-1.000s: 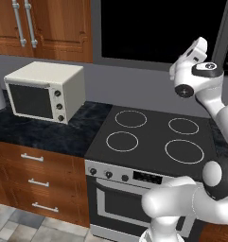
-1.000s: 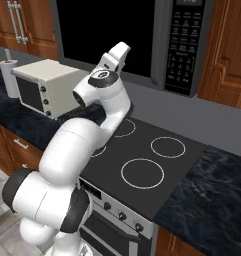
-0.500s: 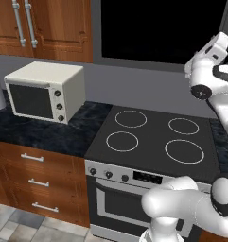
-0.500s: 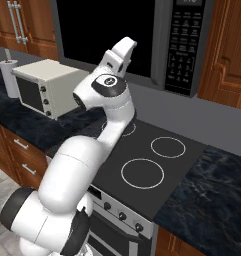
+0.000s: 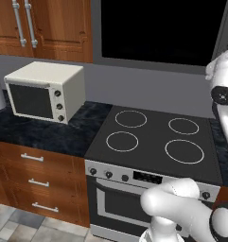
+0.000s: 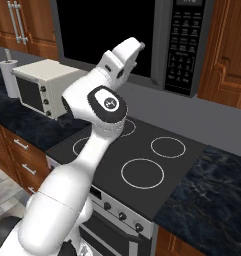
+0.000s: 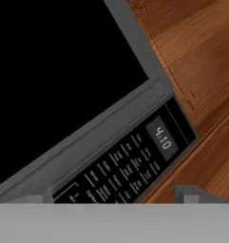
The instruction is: Transport the steak from the fridge to the microwave and turn on the microwave.
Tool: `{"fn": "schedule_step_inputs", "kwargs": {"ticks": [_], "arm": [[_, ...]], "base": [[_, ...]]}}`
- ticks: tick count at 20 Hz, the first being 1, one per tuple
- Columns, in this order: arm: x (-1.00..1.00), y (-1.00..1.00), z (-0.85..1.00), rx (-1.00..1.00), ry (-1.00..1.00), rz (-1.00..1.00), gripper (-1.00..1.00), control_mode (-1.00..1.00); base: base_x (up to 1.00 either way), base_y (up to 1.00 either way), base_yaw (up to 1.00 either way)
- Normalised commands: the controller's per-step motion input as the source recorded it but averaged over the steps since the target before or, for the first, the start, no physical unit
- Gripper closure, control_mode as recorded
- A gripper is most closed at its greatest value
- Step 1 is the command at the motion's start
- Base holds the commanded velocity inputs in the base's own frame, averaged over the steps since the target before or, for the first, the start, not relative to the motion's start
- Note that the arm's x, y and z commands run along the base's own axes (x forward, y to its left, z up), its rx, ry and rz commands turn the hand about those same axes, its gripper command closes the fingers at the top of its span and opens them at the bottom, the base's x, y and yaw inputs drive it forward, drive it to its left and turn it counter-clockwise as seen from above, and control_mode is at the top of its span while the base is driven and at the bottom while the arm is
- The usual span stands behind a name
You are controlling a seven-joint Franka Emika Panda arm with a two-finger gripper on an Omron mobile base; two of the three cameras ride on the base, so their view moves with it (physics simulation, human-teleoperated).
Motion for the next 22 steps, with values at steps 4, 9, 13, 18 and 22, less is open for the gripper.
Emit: {"fn": "schedule_step_inputs", "kwargs": {"ticks": [4, 9, 13, 18, 22], "arm": [[-0.77, -0.38, 0.01, 0.26, 0.00, -0.09, -1.00, -1.00], [-0.27, -0.60, 0.00, 0.33, 0.00, 0.00, -1.00, -1.00], [-0.04, -0.56, -0.10, 0.38, 0.00, 0.03, -1.00, -1.00], [0.00, -0.12, -0.38, 0.25, -0.01, 0.01, -1.00, -1.00], [0.00, 0.00, -0.39, 0.17, -0.06, 0.00, -1.00, -1.00]], "base": [[0.00, 0.00, 0.00], [0.00, 0.00, 0.00], [0.00, 0.00, 0.00], [0.00, 0.00, 0.00], [0.00, 0.00, 0.00]]}}
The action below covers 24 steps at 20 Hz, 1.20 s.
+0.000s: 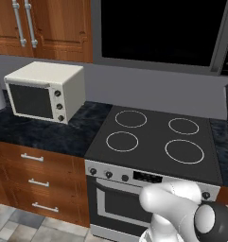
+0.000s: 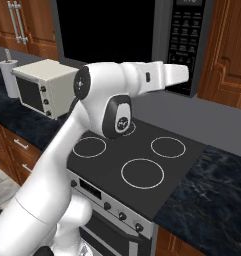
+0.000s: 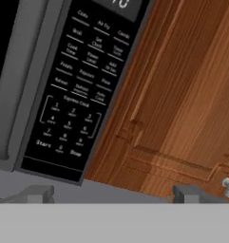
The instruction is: Transport the steak from the fridge to the microwave and turn on the microwave.
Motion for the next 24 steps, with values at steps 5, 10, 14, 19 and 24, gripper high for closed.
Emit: {"fn": "schedule_step_inputs", "kwargs": {"ticks": [5, 10, 14, 19, 24], "arm": [[0.00, 0.00, -0.28, 0.18, -0.14, 0.00, -1.00, -1.00], [0.05, 0.00, -0.09, 0.14, -0.18, 0.00, -1.00, -1.00], [0.21, 0.00, 0.00, 0.16, -0.09, 0.03, -1.00, -1.00], [0.15, -0.01, 0.00, 0.20, -0.02, 0.16, -1.00, -1.00], [0.11, 0.00, 0.00, 0.14, -0.05, 0.18, -1.00, -1.00]], "base": [[0.00, 0.00, 0.00], [0.00, 0.00, 0.00], [0.00, 0.00, 0.00], [0.00, 0.00, 0.00], [0.00, 0.00, 0.00]]}}
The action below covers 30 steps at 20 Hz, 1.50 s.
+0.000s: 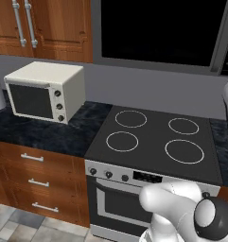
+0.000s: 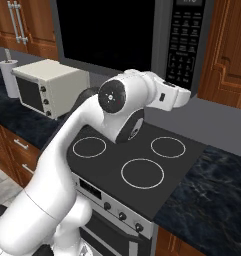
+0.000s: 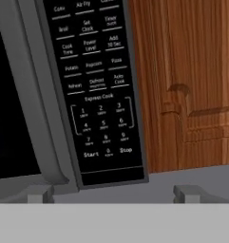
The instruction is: Transport the steak from the fridge to the microwave and turn on the microwave.
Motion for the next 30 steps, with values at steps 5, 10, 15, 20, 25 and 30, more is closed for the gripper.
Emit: {"fn": "schedule_step_inputs", "kwargs": {"ticks": [5, 10, 15, 20, 25, 30], "arm": [[0.08, 0.00, 0.00, 0.08, -0.09, 0.12, -1.00, -1.00], [0.06, 0.00, 0.00, 0.05, -0.07, 0.06, -1.00, -1.00], [0.03, 0.15, 0.00, 0.00, -0.06, 0.00, -1.00, -1.00], [0.01, 0.03, 0.00, 0.00, -0.03, 0.00, -1.00, -1.00], [0.04, 0.00, -0.05, -0.05, -0.03, 0.00, -1.00, -1.00], [0.02, -0.03, -0.01, -0.13, 0.00, 0.00, -1.00, -1.00]], "base": [[0.00, 0.00, 0.00], [0.00, 0.00, 0.00], [0.00, 0.00, 0.00], [0.00, 0.00, 0.00], [0.00, 0.00, 0.00], [0.00, 0.00, 0.00]]}}
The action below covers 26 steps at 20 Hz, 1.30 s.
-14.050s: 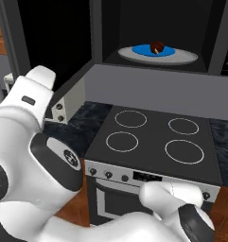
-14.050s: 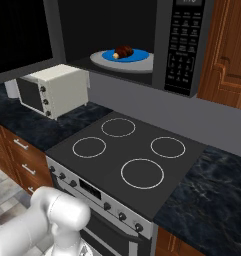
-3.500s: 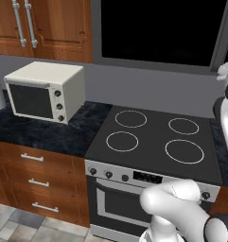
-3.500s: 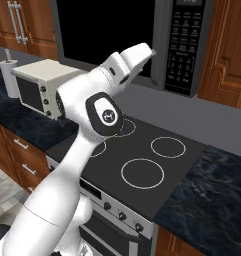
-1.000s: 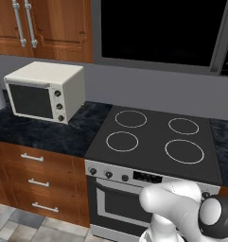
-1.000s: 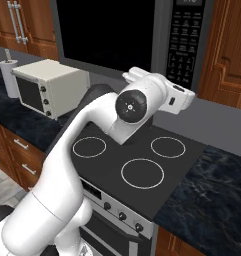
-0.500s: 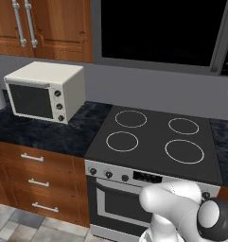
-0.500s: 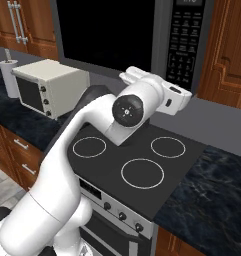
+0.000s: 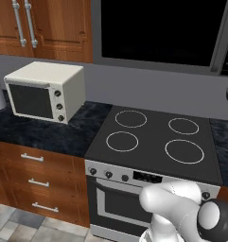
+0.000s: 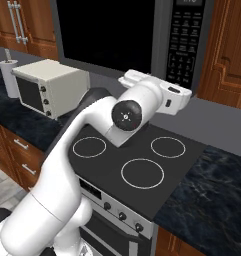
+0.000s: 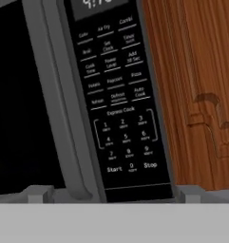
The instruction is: Transport the steak from the fridge to the microwave and turn on the microwave.
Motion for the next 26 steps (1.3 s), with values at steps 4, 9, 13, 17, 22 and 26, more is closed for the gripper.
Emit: {"fn": "schedule_step_inputs", "kwargs": {"ticks": [4, 9, 13, 17, 22, 26], "arm": [[0.00, -0.06, 0.00, -0.16, 0.00, -0.06, -1.00, -1.00], [0.00, 0.00, 0.00, -0.14, 0.04, -0.16, -1.00, -1.00], [0.00, 0.05, 0.00, -0.05, 0.12, -0.14, -1.00, -1.00], [0.00, 0.12, -0.01, 0.00, 0.13, -0.06, -1.00, -1.00], [0.22, 0.06, 0.00, 0.00, 0.06, -0.03, -1.00, -1.00], [0.42, 0.00, -0.05, 0.00, 0.00, 0.00, -1.00, -1.00]], "base": [[0.00, 0.00, 0.00], [0.00, 0.00, 0.00], [0.00, 0.00, 0.00], [0.00, 0.00, 0.00], [0.00, 0.00, 0.00], [0.00, 0.00, 0.00]]}}
